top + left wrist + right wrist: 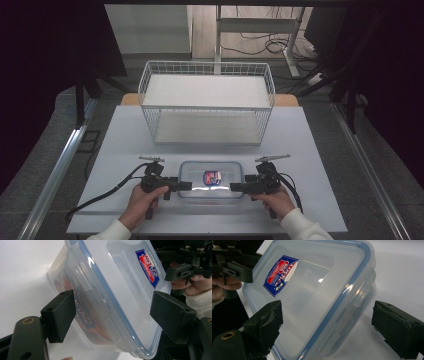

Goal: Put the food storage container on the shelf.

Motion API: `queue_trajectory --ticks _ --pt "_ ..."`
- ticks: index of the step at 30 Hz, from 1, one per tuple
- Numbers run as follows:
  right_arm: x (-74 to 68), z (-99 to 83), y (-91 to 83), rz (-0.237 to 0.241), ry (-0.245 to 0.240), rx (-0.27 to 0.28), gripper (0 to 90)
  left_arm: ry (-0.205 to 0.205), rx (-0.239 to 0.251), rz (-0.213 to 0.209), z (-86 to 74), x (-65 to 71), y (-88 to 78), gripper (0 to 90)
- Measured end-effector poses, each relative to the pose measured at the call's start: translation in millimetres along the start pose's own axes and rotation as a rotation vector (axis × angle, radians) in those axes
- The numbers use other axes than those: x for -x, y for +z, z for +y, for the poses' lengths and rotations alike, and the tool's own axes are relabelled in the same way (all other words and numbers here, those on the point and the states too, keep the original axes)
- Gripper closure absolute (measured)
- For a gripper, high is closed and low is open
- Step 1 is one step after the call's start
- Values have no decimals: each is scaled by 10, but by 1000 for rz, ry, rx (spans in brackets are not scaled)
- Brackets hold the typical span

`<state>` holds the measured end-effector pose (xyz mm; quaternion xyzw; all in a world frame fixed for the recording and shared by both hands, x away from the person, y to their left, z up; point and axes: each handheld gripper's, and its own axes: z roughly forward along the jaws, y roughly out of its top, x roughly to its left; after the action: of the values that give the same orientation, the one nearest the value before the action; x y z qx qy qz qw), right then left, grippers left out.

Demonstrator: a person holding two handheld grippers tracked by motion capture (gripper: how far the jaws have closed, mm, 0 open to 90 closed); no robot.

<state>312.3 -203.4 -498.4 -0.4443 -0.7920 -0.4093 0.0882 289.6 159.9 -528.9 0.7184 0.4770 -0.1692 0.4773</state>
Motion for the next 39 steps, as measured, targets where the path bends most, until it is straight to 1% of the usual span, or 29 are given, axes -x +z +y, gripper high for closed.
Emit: queue_trajectory --ticks 5,8,9,10,11,13,16,18,19,21,23,25,30,34,39 --pt "28 9 23 28 33 -4 122 -9 -2 -4 4 -3 -10 209" --pt "32 6 35 63 56 -10 168 -13 10 -11 7 -8 -28 234" --pt "33 5 37 65 62 -12 173 -12 22 -18 12 -9 -42 238" --pt "40 6 30 70 79 -20 190 -11 25 -23 16 -10 -54 245" --pt "49 5 20 73 85 -18 206 -12 29 -24 19 -7 -63 251" --pt "78 1 -5 84 108 -9 250 -10 30 -18 15 -7 -61 268" --pt "100 -3 -24 95 126 -3 284 -14 30 -11 18 -4 -67 290" --pt "106 -2 -31 99 133 -7 290 -17 31 -4 18 -2 -69 309" --pt "114 -2 -29 98 127 -4 293 -13 31 -1 17 -2 -70 314" --pt "116 -2 -38 104 141 -7 304 -7 32 3 17 3 -77 329" --pt "125 -4 -47 109 144 -1 323 2 33 3 16 6 -89 343" --pt "129 -9 -64 117 153 1 342 -3 35 4 12 15 -99 359" --pt "123 -17 -98 121 158 9 377 1 45 2 2 31 -123 393" --pt "127 -23 -129 132 177 8 408 5 51 2 -4 42 -138 412" --pt "121 -27 -158 135 182 11 444 9 60 1 -18 63 -163 436"
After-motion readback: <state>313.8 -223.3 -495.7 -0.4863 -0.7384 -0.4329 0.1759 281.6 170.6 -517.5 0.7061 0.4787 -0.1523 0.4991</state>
